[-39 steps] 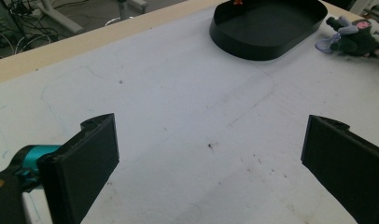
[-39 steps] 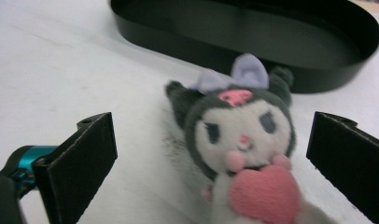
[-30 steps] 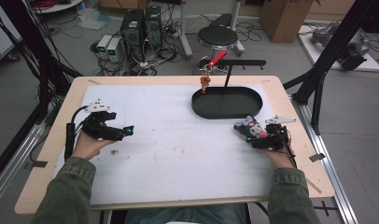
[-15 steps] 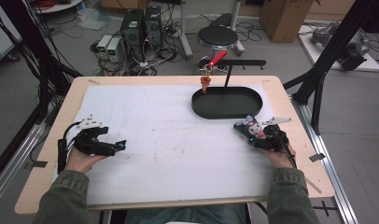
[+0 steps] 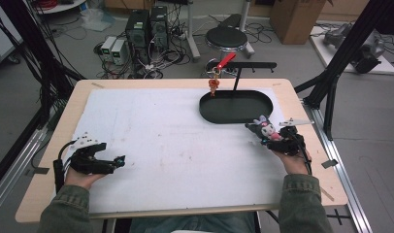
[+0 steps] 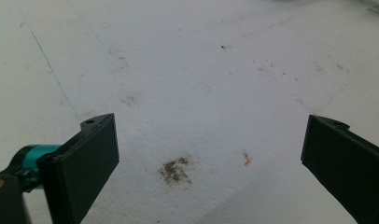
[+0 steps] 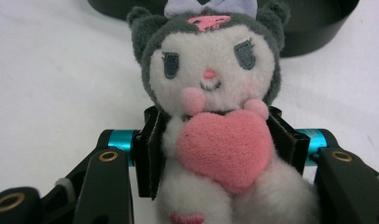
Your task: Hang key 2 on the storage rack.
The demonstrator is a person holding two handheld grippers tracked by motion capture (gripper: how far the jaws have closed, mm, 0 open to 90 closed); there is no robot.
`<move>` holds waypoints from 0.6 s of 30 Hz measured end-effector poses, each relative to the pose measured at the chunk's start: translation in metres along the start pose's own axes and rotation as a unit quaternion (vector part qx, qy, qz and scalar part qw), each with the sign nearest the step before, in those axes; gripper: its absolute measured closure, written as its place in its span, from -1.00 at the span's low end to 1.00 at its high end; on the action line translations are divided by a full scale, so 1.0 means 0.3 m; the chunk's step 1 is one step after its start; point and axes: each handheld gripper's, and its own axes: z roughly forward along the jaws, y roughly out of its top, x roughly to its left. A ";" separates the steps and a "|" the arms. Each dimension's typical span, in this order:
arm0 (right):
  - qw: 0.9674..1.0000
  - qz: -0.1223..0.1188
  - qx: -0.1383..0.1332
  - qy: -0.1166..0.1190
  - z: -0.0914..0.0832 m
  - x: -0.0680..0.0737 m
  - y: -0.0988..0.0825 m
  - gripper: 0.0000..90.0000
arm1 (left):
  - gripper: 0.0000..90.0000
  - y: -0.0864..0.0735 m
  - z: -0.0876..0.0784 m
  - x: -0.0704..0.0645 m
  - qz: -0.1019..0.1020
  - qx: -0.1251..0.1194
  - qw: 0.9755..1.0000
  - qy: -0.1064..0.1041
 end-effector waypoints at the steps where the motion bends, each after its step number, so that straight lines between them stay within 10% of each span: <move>1: 1.000 0.003 -0.005 0.003 -0.006 0.002 0.004 0.02 | -0.90 0.000 0.000 0.000 0.000 0.000 1.000 0.000; 18: 1.000 0.006 -0.001 -0.001 -0.016 0.041 0.088 0.02 | -0.90 -0.014 -0.017 0.008 0.010 0.002 1.000 -0.001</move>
